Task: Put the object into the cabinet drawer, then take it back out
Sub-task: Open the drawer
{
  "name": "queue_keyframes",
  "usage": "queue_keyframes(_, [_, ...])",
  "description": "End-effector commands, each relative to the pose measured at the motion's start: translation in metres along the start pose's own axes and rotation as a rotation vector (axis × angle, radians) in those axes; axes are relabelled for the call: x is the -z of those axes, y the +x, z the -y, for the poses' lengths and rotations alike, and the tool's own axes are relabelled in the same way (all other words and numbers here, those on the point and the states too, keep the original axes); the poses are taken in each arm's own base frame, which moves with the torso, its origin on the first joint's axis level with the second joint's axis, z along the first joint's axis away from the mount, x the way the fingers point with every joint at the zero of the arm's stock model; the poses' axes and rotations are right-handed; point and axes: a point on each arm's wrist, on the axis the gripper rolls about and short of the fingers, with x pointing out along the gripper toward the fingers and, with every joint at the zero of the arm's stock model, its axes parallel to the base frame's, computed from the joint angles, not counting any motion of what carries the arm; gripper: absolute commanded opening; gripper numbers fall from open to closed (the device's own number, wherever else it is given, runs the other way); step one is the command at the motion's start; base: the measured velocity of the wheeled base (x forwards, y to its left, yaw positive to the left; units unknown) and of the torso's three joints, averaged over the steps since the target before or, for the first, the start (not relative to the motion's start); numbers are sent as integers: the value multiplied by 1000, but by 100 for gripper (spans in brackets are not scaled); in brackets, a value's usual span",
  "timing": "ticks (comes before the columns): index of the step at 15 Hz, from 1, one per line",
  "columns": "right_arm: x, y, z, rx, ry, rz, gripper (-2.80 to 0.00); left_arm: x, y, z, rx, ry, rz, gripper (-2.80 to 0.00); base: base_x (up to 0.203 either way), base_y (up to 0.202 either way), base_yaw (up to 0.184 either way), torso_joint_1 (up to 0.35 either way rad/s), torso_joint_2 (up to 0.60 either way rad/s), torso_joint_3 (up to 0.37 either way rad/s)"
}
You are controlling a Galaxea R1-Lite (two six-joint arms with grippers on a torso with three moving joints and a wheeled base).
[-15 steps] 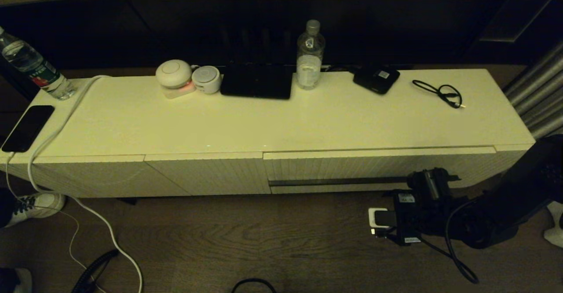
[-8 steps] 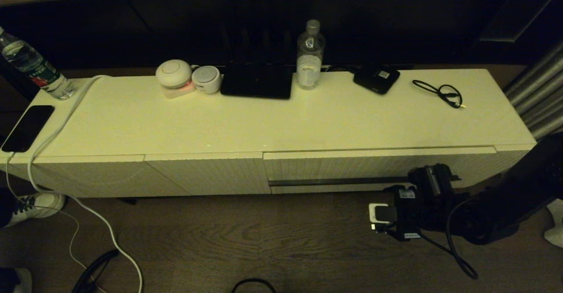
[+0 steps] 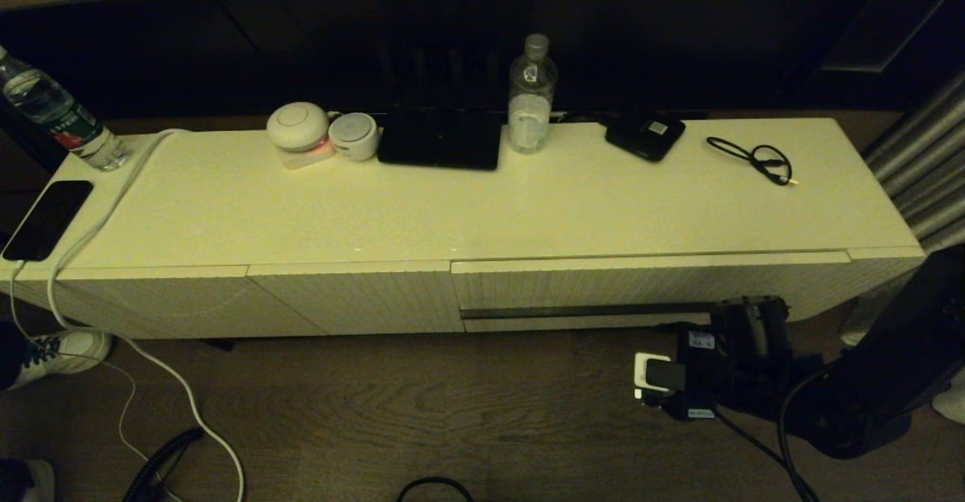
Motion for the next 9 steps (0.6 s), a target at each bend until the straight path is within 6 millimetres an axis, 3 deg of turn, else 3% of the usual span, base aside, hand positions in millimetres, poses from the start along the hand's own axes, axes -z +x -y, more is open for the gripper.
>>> queue_keyframes(1, [4, 8, -10, -10, -1, -7, 0, 0, 0, 0, -1, -1, 0, -280, 0, 0, 0, 0, 0, 0])
queue_keyframes(9, [11, 27, -5, 28, 7, -16, 0, 0, 0, 0, 0, -1, 2, -280, 0, 0, 0, 0, 0, 0])
